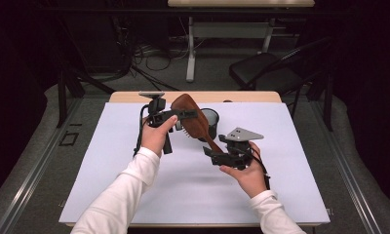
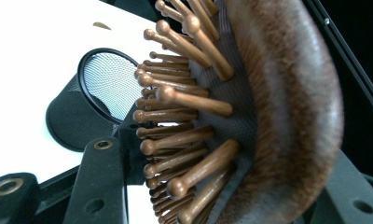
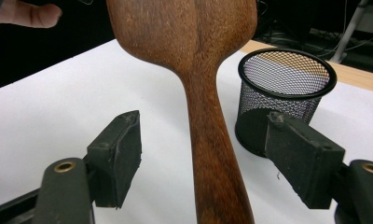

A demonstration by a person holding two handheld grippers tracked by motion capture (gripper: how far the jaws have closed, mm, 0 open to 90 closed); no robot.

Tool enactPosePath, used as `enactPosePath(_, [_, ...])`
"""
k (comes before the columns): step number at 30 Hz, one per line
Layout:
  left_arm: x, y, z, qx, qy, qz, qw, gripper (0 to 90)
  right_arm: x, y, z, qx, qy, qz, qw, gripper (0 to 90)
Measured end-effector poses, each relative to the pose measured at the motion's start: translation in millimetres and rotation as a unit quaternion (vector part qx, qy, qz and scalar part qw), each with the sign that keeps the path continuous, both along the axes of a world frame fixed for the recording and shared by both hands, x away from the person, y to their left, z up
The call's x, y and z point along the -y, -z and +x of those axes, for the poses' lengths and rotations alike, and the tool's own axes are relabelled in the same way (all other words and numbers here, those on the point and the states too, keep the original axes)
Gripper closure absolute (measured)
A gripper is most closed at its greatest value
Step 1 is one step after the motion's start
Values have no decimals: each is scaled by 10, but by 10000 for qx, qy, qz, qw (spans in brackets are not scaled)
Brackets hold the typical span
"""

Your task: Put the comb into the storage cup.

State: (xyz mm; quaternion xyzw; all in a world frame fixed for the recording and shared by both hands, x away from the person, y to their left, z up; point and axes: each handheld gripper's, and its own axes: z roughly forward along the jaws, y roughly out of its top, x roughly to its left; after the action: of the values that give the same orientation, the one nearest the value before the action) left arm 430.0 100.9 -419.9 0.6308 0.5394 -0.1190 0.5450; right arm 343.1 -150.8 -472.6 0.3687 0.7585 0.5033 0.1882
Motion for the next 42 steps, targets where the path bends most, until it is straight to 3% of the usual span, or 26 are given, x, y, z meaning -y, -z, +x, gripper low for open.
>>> enactPosePath(17, [-54, -86, 49, 139, -185, 110, 9997, 477, 53, -57, -13, 92, -108, 282, 9995, 200])
enactPosePath(29, [-64, -182, 101, 250, -309, 224, 9990, 476, 45, -53, -21, 154, -48, 32, 9999, 114])
enactPosePath(37, [-90, -228, 143, 315, -395, 218, 9985, 476, 75, -67, -17, 36, -35, 116, 9999, 2])
enactPosePath(42, [-87, -260, 160, 321, -458, 235, 9982, 476, 85, -77, -31, 1, -195, 201, 9996, 0])
